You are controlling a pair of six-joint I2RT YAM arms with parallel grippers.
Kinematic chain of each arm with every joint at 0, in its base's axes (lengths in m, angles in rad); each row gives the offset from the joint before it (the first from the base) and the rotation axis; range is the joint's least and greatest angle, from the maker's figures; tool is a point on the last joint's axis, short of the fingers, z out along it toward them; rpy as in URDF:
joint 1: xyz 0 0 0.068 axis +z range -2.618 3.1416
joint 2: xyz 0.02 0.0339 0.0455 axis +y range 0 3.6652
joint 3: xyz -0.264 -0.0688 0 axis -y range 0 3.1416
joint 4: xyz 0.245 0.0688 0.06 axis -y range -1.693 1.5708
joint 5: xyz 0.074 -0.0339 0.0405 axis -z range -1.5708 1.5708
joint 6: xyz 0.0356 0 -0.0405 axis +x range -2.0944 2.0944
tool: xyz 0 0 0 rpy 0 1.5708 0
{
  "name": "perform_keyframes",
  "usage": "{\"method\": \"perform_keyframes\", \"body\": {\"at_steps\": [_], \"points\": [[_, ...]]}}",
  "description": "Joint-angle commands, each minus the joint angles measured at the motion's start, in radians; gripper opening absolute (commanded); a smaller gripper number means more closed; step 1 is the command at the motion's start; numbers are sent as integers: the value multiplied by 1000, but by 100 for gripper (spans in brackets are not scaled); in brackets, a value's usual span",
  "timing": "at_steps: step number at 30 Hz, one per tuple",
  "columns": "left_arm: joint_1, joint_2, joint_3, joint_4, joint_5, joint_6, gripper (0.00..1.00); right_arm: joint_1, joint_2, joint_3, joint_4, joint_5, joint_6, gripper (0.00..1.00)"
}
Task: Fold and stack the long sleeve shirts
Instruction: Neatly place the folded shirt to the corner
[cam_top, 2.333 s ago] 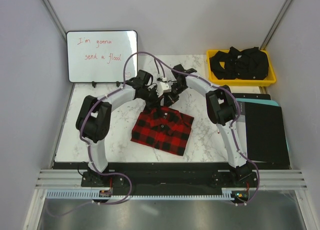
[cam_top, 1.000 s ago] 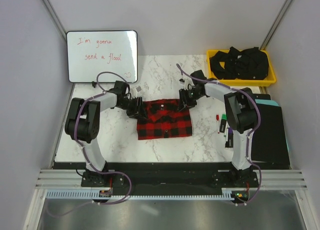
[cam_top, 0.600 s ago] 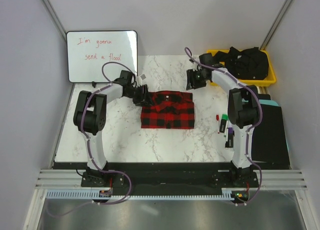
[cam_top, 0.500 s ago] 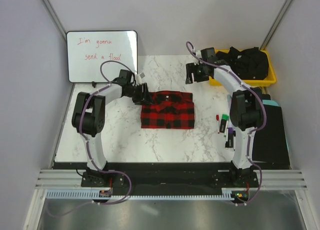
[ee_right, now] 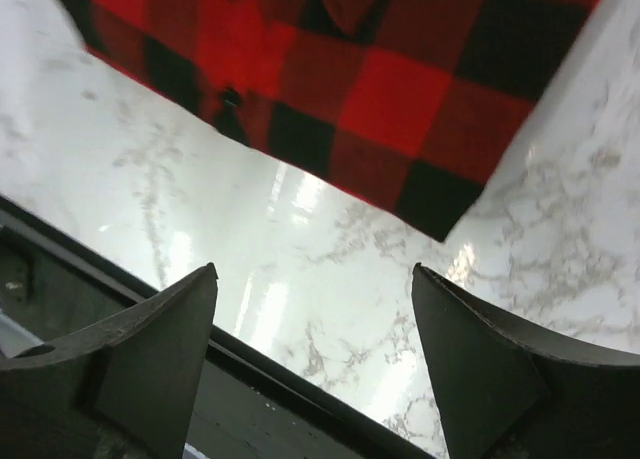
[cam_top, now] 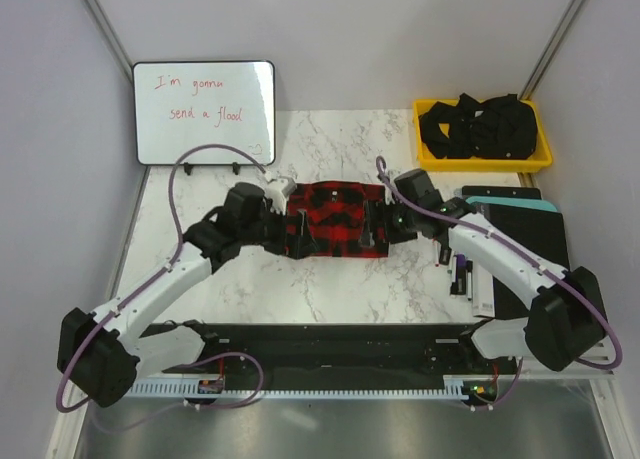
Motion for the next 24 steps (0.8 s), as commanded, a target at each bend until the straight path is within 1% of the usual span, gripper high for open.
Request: {"method": "perform_keyframes", "body": {"at_steps": [1, 2, 4, 5, 7, 8, 10, 12, 13, 14, 15, 18, 21, 24], "points": [[-129, 11, -65, -115, -272, -137, 100, 58, 37, -65, -4, 184, 186, 87], [-168, 36, -73, -118, -327, -143, 100, 75, 49, -60, -3, 205, 205, 88], [-180, 86, -64, -133, -370, -154, 100, 127, 93, -40, -3, 242, 223, 87], [-180, 175, -50, -146, -401, -161, 99, 145, 110, -33, -9, 242, 222, 87], [-180, 258, 5, -163, -429, -149, 99, 185, 158, -16, -11, 233, 239, 86], [-189, 327, 47, -179, -450, -143, 99, 193, 172, -14, -15, 238, 246, 86], [-188, 396, 87, -204, -508, -134, 99, 199, 216, -9, -29, 276, 271, 85], [-188, 453, 127, -229, -535, -132, 99, 198, 260, -2, -49, 302, 286, 85], [-188, 462, 140, -230, -530, -137, 99, 198, 274, 4, -55, 292, 300, 85], [-188, 472, 145, -226, -526, -143, 99, 198, 291, 15, -57, 298, 308, 83], [-188, 472, 145, -213, -503, -158, 99, 198, 299, 20, -57, 304, 332, 83], [-191, 499, 145, -183, -496, -192, 99, 196, 343, 40, -55, 334, 354, 82], [-191, 542, 147, -164, -516, -224, 99, 193, 383, 60, -63, 377, 387, 82], [-186, 568, 145, -118, -538, -214, 99, 179, 431, 93, -60, 399, 401, 81]]}}
